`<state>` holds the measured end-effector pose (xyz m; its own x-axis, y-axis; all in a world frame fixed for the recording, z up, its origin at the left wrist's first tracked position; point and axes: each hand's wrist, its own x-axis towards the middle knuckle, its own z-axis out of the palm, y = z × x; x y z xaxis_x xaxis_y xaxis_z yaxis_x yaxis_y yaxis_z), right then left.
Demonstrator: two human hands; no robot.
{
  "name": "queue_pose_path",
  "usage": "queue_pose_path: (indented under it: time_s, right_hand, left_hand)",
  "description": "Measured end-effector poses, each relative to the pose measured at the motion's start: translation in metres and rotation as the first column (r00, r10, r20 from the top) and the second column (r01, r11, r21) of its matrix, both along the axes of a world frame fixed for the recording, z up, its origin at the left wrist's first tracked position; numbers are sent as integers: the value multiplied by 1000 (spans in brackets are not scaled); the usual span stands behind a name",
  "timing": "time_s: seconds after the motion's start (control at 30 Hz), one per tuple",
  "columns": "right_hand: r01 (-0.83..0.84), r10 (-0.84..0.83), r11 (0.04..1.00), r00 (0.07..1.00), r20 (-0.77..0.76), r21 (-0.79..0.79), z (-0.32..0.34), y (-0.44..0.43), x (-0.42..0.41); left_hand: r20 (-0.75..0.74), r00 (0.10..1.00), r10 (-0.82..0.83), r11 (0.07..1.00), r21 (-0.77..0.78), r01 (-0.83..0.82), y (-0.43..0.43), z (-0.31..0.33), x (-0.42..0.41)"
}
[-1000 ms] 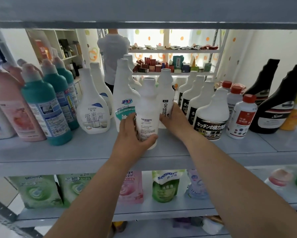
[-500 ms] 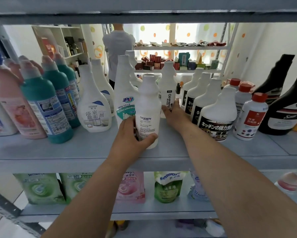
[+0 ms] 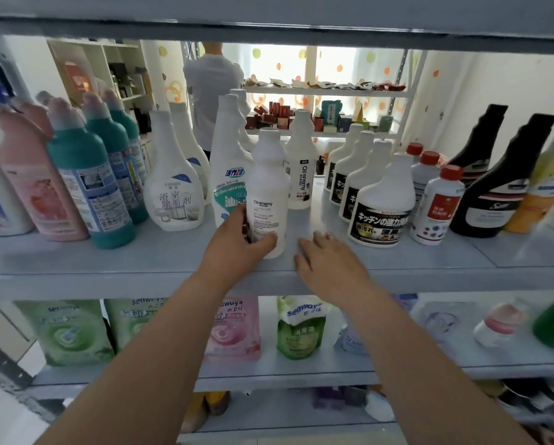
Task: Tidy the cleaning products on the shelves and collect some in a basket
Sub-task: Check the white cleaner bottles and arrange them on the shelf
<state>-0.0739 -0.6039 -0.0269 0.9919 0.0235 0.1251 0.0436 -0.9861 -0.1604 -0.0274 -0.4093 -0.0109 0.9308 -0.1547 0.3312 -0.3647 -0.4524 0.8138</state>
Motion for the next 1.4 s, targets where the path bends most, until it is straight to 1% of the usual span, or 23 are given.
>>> queue_pose_path:
  time_s: [0.07, 0.1, 0.13, 0.2, 0.23, 0.27, 0.33, 0.43, 0.57, 0.6, 0.67, 0.73, 0.8, 0.83, 0.9, 0.97, 1.03, 1.1, 1.17, 1.2, 1.23, 1.33, 1.4]
  right_hand:
    - [-77, 70, 991, 996, 62, 110, -4, 3, -25]
    - [-121, 101, 962, 991, 91, 245, -3, 5, -38]
    - [-163, 124, 896, 985, 118, 414, -2, 7, -50]
    - [-238, 167, 640, 971, 170, 731, 5, 18, -76]
    - [-266, 184, 506, 963, 198, 821, 7, 25, -89]
    - [-290, 190, 414, 955, 230, 863, 8, 31, -99]
    - [-339, 185, 336, 939, 292, 879, 4, 42, -119]
    - [-363, 150, 286, 931, 333, 887, -6, 57, -145]
    - [-350, 100, 283, 937, 336, 893, -19, 84, -174]
    - [-341, 81, 276, 940, 331, 899, -20, 91, -180]
    - [-293, 36, 259, 955, 294, 920, -22, 105, -190]
    - [-217, 24, 266, 976, 218, 939, -23, 119, -198]
    - [-139, 0, 272, 989, 145, 952, -24, 134, -207]
    - [-96, -41, 238, 993, 109, 967, -24, 140, -210]
    - [-22, -102, 106, 994, 33, 994, -27, 150, -217]
    - [-8, -44, -32, 999, 6, 999, -34, 159, -223]
    - [-27, 23, -90, 999, 30, 996, -40, 170, -229]
    - [-60, 44, -18, 997, 60, 998, -44, 179, -235]
    - [-77, 23, 106, 997, 75, 991, -44, 183, -239]
    - [-74, 23, 129, 997, 71, 989, -43, 183, -239]
    - [-73, 27, 127, 997, 70, 989, -41, 182, -237]
    - [19, 31, 31, 999, -20, 999, -36, 170, -227]
    - [49, 24, -39, 999, -48, 998, -39, 157, -222]
  left_hand:
    - [-39, 999, -28, 998, -50, 26, 4, 3, -5]
    - [-58, 997, -57, 995, -86, 52, 7, 4, -11]
    - [-80, 992, -99, 986, -139, 87, 11, 6, -21]
    - [-128, 972, -198, 948, -278, 157, 21, 6, -49]
    - [-150, 959, -239, 924, -338, 177, 27, 5, -66]
    - [-174, 947, -270, 900, -395, 184, 32, 2, -83]
    - [-237, 912, -334, 830, -533, 165, 40, -9, -116]
    - [-309, 846, -435, 679, -730, 83, 48, -26, -153]
    - [-389, 802, -454, 590, -805, -58, 57, -37, -184]
    - [-399, 798, -452, 590, -805, -68, 59, -39, -191]
    - [-369, 841, -396, 653, -757, -25, 64, -43, -206]
    - [-302, 894, -330, 723, -690, 34, 70, -50, -222]
    - [-227, 923, -311, 756, -647, 96, 80, -58, -238]
    - [-193, 933, -304, 766, -631, 119, 86, -60, -244]
    - [-160, 954, -254, 770, -630, 99, 98, -62, -249]
    - [-272, 944, -190, 713, -699, -58, 98, -58, -248]
    - [-439, 848, -297, 627, -760, -174, 93, -53, -247]
    - [-469, 768, -436, 520, -828, -211, 92, -54, -249]
    - [-464, 730, -502, 420, -869, -264, 95, -58, -251]
    - [-461, 718, -521, 400, -875, -272, 97, -59, -253]
    - [-461, 711, -531, 412, -873, -259, 97, -60, -253]
    - [-420, 714, -559, 496, -860, -118, 94, -62, -257]
    - [-372, 757, -537, 608, -792, 43, 92, -64, -260]
